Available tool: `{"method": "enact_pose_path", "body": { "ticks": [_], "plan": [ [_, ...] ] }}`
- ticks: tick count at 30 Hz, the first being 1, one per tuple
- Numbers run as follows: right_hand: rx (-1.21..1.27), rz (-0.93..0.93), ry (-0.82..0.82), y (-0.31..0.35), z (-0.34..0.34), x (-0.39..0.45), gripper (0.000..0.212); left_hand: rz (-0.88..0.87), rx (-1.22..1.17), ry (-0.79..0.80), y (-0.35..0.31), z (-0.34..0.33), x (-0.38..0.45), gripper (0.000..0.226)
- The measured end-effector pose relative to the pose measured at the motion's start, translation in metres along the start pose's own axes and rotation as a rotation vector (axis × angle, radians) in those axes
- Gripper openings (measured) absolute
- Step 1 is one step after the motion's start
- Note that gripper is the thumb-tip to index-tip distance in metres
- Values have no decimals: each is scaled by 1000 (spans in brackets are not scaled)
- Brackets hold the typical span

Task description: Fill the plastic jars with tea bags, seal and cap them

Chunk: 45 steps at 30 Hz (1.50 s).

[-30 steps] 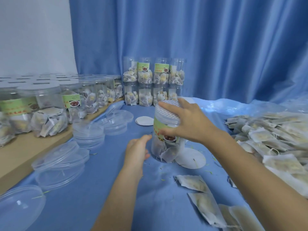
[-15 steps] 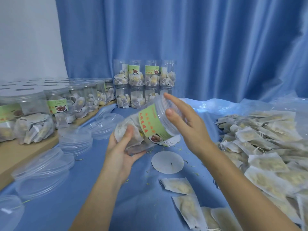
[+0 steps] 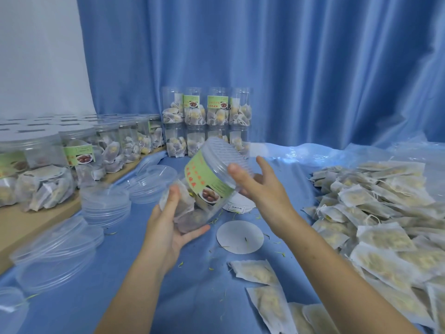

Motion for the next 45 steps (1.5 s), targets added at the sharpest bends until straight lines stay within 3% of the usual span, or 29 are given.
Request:
{"method": "enact_pose_path", "body": {
  "ticks": [4, 7, 10, 12, 14, 18, 23, 29, 32, 34, 38, 41, 43, 45],
  "plan": [
    [115, -49, 16, -10, -12, -3, 133, 185, 164, 41, 20, -13, -1, 77],
    [109, -84, -24, -15, -9, -5, 111, 178, 323, -6, 21, -20, -6, 82],
    [61, -54, -100, -8, 2, -4, 91, 85, 383, -110, 9, -22, -12, 73],
    [-5, 1, -122, 7, 7, -4, 87, -87, 469, -246, -15, -18, -21, 55],
    [-59, 59, -125, 24, 7, -5, 86, -251, 552, -211, -38, -32, -37, 47],
    [-105, 135, -58, 59, -15, -6, 84, -300, 775, -195, -66, -40, -61, 51],
    [-69, 195, 73, 99, -89, 2, 44, -414, 840, -233, -136, 7, -99, 46],
    [-11, 284, 164, 140, -203, 8, 42, -482, 970, -427, -213, 96, -146, 36],
    [-24, 317, 238, 148, -261, 13, 68, -449, 999, -504, -234, 138, -153, 28],
    [-23, 305, 283, 143, -296, 15, 73, -337, 931, -493, -232, 169, -144, 23],
    [-24, 291, 360, 115, -347, 16, 36, -114, 814, -422, -209, 214, -121, 22],
    [-57, 305, 414, 101, -377, 19, 52, -123, 724, -516, -206, 248, -110, 25],
    [-115, 272, 443, 93, -390, 25, 67, -155, 631, -667, -206, 275, -107, 30],
    [-130, 211, 477, 83, -397, 33, 77, -163, 588, -826, -204, 294, -109, 61]
  ]
}}
Point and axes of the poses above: each hand's wrist, its own x-axis towards the middle knuckle, its own z-axis out of the back of the hand, y = z × x, the point moved 10 cm from there along x, towards the middle knuckle, and after that the axes turned 15 degrees about z, right-handed, at the moved point
